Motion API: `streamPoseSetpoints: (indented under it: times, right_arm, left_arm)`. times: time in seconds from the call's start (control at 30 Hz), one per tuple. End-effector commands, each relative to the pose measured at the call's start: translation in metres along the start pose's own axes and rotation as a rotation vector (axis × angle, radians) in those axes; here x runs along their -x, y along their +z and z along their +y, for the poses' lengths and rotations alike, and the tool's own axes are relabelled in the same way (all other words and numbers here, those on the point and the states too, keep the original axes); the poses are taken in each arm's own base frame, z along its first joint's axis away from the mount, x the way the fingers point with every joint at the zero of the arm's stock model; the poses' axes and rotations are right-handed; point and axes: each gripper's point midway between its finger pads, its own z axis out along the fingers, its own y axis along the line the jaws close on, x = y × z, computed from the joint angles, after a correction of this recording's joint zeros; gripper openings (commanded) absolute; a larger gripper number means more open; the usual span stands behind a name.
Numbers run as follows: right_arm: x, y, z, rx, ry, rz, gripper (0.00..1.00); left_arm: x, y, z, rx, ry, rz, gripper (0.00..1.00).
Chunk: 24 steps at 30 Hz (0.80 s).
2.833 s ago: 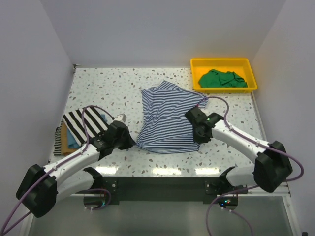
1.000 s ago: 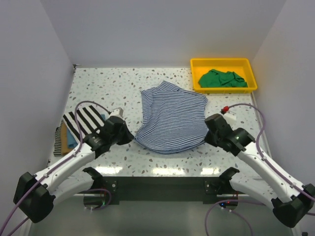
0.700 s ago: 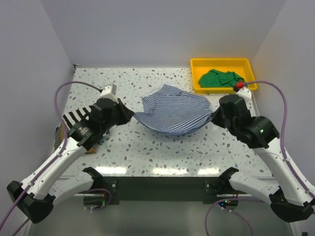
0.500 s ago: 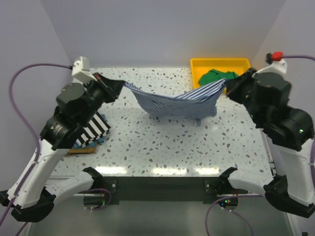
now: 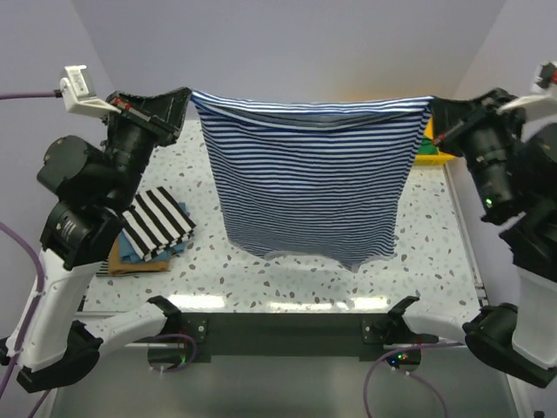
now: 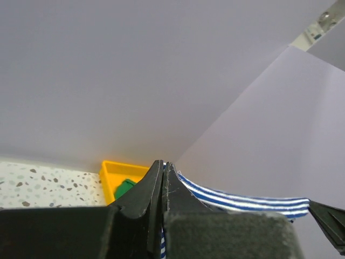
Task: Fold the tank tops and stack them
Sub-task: Flatten the tank top out
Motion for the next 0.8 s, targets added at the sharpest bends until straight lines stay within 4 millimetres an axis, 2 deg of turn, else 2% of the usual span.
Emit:
streamPoseSetpoints:
  times: [0.0,0.03,0.1,0.13,0.17,0.2,0.23,0.27,0.3,0.33,0.37,0.4,0.43,0.47,0.5,0.53,0.6,0.63,0.67,0.73,0.77]
  right_arm:
    - [-0.049,0.068,0.026,0.010,-0.126,0.064,0.00]
    - [-0.055,0.084,0.035,0.028,-0.126,0.060,0.00]
    - [-0.075,0.112,0.049,0.077,-0.113,0.104,0.00]
    - [-0.098,0.145,0.060,0.146,-0.105,0.170,0.00]
    - [-0.107,0.160,0.068,0.176,-0.070,0.196,0.00]
    - [-0.103,0.173,0.080,0.223,-0.055,0.184,0.00]
    - [-0.132,0.202,0.088,0.272,-0.060,0.244,0.00]
    - [-0.141,0.216,0.093,0.296,-0.058,0.261,0.00]
    - [-0.112,0.215,0.112,0.370,-0.036,0.194,0.00]
    - [-0.109,0.224,0.113,0.392,-0.025,0.186,0.00]
    - [-0.128,0.241,0.118,0.429,-0.005,0.221,0.00]
    - [-0.117,0.243,0.121,0.452,0.013,0.187,0.00]
    - [-0.104,0.253,0.115,0.459,0.028,0.135,0.00]
    - [-0.089,0.245,0.120,0.494,0.062,0.115,0.00]
    - [-0.085,0.247,0.114,0.488,0.069,0.101,0.00]
    - [-0.091,0.252,0.104,0.462,0.064,0.115,0.00]
    - [-0.095,0.249,0.096,0.441,0.039,0.137,0.00]
    - [-0.104,0.249,0.089,0.419,0.031,0.173,0.00]
    - [-0.111,0.248,0.084,0.408,0.014,0.194,0.00]
    - [-0.146,0.243,0.066,0.362,-0.001,0.309,0.00]
    - [-0.163,0.241,0.056,0.340,-0.012,0.360,0.00]
  left_arm:
    - [-0.001,0.034,0.023,0.109,0.068,-0.078,0.00]
    - [0.002,0.042,0.025,0.120,0.073,-0.110,0.00]
    - [-0.012,0.067,0.035,0.146,0.116,-0.106,0.00]
    - [-0.012,0.078,0.039,0.141,0.129,-0.114,0.00]
    - [-0.016,0.099,0.041,0.123,0.136,-0.125,0.00]
    - [-0.017,0.110,0.044,0.110,0.142,-0.126,0.00]
    - [-0.014,0.122,0.048,0.075,0.152,-0.122,0.00]
    - [-0.018,0.143,0.051,0.050,0.161,-0.118,0.00]
    - [-0.010,0.155,0.046,0.007,0.156,-0.137,0.00]
    - [-0.006,0.166,0.045,-0.050,0.178,-0.114,0.00]
    - [0.002,0.184,0.040,-0.078,0.188,-0.124,0.00]
    - [0.007,0.191,0.040,-0.080,0.205,-0.119,0.00]
    - [0.010,0.196,0.041,-0.103,0.221,-0.098,0.00]
    - [0.027,0.200,0.030,-0.131,0.231,-0.130,0.00]
    - [0.033,0.200,0.029,-0.137,0.244,-0.134,0.00]
    - [0.040,0.199,0.032,-0.133,0.253,-0.132,0.00]
    - [0.046,0.186,0.036,-0.121,0.252,-0.132,0.00]
    - [0.020,0.189,0.064,-0.078,0.244,-0.089,0.00]
    - [0.030,0.168,0.055,-0.087,0.239,-0.116,0.00]
    - [0.020,0.156,0.074,-0.036,0.208,-0.116,0.00]
    - [0.000,0.144,0.094,0.010,0.183,-0.071,0.00]
